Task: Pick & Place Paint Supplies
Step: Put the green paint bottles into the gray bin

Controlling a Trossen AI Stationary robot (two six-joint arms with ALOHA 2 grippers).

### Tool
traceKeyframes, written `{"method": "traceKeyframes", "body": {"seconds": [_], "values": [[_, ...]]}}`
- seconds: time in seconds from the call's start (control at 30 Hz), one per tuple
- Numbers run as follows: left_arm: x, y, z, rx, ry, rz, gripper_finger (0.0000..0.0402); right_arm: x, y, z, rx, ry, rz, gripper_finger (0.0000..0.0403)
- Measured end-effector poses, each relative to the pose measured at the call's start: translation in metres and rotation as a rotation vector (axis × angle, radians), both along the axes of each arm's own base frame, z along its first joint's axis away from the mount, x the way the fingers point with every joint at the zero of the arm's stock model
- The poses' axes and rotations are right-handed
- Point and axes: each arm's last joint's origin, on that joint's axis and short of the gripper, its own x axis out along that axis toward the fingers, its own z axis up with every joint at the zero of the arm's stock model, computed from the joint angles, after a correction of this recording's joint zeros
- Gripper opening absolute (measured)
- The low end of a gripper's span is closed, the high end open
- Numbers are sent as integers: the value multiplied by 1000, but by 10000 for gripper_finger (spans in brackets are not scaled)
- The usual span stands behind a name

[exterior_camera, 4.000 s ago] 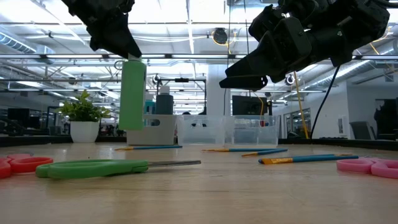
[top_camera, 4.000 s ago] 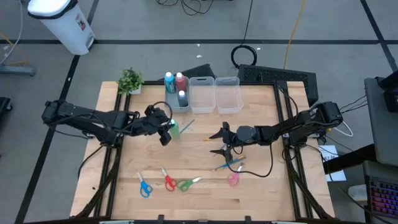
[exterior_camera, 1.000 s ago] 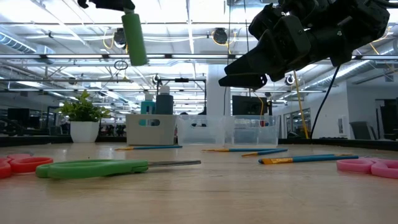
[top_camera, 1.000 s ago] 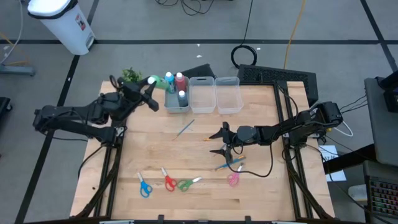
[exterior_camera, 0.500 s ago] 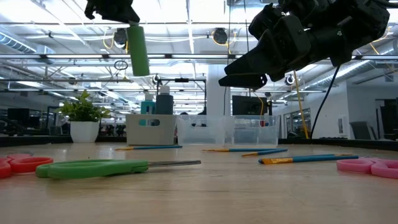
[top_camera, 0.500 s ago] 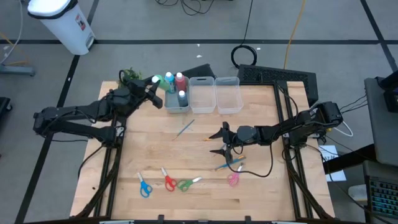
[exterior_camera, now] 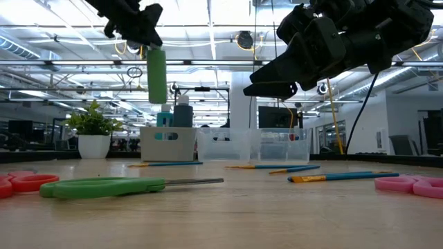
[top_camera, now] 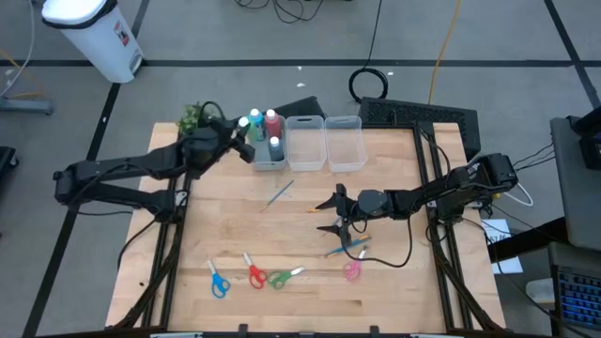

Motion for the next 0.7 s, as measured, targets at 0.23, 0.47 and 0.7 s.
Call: {"method": "traceKeyframes", "body": {"seconds": [0.23, 0.47, 0.7], "values": [[7, 13, -13, -56, 38, 26, 122, 0, 0, 0, 0, 0, 1, 293], [10, 27, -24, -127, 63, 0, 122, 0, 0, 0, 21, 2, -5, 293], [9, 33, -30, -181, 72, -5, 122, 0, 0, 0, 21, 2, -5, 293]]}}
